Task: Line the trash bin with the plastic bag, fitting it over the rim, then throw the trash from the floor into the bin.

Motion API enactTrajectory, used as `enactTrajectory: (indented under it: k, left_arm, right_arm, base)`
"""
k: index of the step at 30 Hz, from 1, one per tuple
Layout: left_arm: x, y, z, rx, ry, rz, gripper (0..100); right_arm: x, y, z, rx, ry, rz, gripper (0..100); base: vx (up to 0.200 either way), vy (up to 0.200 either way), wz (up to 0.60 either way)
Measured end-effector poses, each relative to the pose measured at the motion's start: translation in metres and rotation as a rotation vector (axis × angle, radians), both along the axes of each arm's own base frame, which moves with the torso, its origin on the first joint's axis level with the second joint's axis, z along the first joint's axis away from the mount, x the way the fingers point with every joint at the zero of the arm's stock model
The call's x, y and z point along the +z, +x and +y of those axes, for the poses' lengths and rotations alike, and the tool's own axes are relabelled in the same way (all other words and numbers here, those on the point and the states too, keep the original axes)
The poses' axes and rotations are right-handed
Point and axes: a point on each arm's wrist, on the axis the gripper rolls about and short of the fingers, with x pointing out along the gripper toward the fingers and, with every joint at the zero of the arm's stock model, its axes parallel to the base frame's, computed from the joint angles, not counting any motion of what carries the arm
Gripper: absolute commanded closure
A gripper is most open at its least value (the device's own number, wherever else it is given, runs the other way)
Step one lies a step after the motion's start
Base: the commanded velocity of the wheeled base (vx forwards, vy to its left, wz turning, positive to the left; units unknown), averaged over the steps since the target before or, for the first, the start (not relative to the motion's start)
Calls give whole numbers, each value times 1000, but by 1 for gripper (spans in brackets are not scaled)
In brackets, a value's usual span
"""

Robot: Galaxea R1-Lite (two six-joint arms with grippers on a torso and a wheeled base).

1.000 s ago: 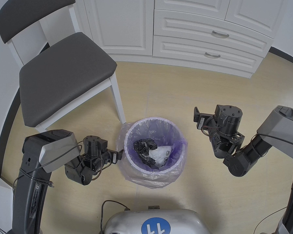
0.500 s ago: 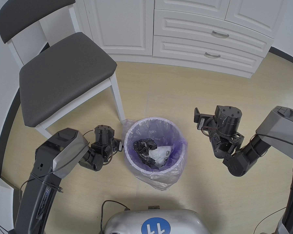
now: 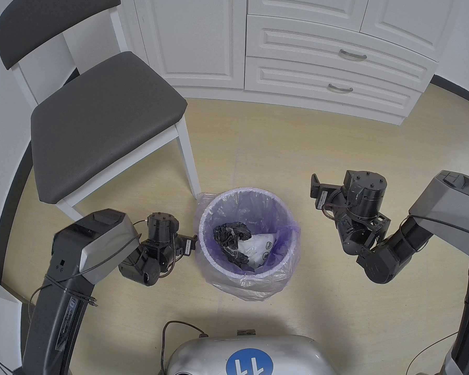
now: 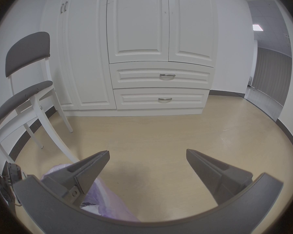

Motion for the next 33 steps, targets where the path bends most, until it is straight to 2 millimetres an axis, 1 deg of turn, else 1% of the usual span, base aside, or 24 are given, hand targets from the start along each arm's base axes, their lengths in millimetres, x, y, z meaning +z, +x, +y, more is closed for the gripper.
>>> enactTrajectory:
  k: [4,8,12,17,18,23,24,25,28,33]
  left_arm:
    - [6,-25,11,-7,19,35,0]
    - [20,-52,25,-11,41,37,0]
    - [39,-83,39,-13,55,14,0]
    - [62,-119,50,-18,50,-50,0]
    - [80,-148,54,-34,42,-94,0]
    - [88,-159,55,-41,40,-98,0]
    - [92,-163,56,-45,38,-103,0]
    - [99,-171,56,-53,34,-111,0]
    - [115,-186,58,-70,17,-136,0]
    - [147,-212,60,-98,-32,-210,0]
  right_arm:
    - [1,-2,-1,0,-8,2,0]
    - [0,-5,-3,0,-28,12,0]
    - [0,-12,-6,0,-50,29,0]
    - [-2,-26,-13,2,-78,61,0]
    - [-8,-45,-23,3,-105,112,0]
    - [-10,-55,-28,2,-113,128,0]
    - [-10,-60,-30,0,-114,132,0]
    - [-11,-67,-34,-2,-118,142,0]
    - [-11,-81,-41,-7,-115,138,0]
    - [-9,-108,-55,-35,-111,131,0]
  base:
    - [0,0,0]
    - [0,0,0]
    - [0,0,0]
    - [0,0,0]
    - [0,0,0]
    - [0,0,0]
    - [0,0,0]
    - [0,0,0]
    - [0,0,0]
    - [0,0,0]
